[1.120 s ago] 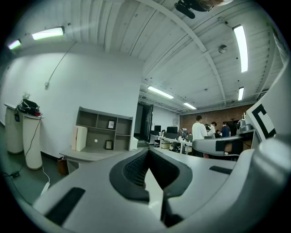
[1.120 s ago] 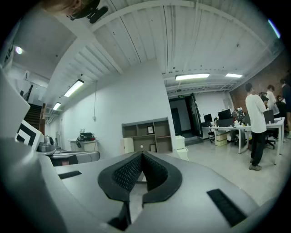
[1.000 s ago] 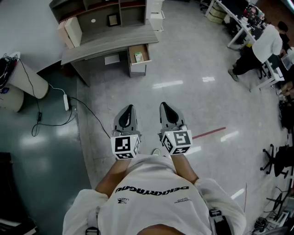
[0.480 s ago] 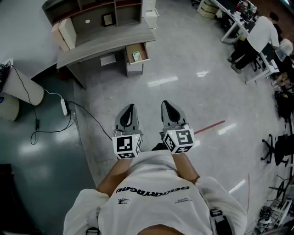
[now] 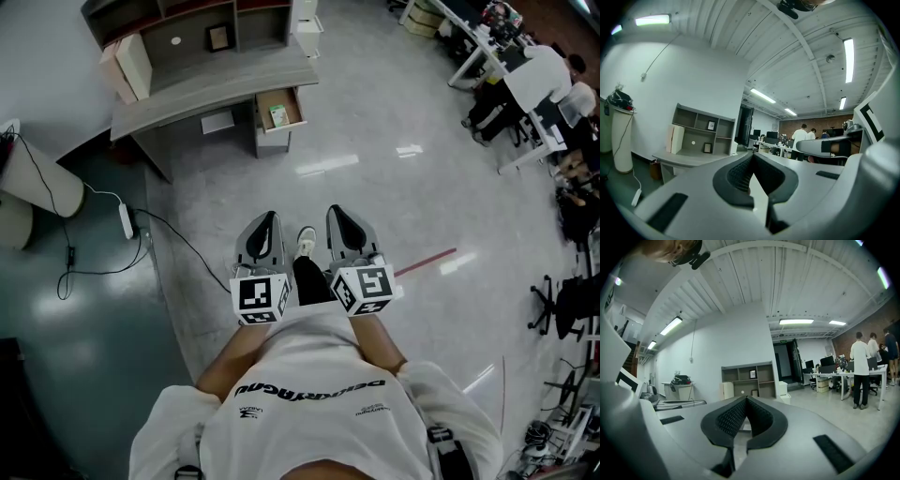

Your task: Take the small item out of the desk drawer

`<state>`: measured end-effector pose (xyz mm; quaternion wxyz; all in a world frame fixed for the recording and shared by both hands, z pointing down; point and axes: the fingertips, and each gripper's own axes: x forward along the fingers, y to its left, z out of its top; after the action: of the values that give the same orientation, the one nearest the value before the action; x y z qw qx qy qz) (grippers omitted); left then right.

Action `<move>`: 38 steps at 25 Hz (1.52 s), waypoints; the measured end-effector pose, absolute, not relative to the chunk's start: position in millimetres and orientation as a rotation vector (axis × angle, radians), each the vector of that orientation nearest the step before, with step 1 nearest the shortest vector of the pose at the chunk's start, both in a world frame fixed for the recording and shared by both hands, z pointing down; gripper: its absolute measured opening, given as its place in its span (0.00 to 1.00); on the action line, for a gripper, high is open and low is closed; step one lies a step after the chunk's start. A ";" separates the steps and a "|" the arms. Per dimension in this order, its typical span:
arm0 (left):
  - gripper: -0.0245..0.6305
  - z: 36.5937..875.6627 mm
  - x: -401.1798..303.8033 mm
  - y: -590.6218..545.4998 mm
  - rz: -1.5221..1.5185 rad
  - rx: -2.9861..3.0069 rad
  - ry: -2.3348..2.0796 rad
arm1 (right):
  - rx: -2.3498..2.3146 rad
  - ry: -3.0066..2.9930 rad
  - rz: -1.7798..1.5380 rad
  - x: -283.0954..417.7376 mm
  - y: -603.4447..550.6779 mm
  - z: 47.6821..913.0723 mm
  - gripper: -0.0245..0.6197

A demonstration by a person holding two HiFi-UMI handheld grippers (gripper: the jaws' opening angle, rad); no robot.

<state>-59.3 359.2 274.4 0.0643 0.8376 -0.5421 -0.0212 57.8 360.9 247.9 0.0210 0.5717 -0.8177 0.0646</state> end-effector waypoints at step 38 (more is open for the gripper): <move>0.06 302.5 15.6 18.4 0.154 2.356 -1.787 | 1.486 -2.593 0.424 117.6 -1.3 296.7 0.09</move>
<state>15.6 18.4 302.5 0.0900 0.7925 -0.6009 0.0520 117.6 -1.3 296.7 0.0615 0.4913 -0.8574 0.1401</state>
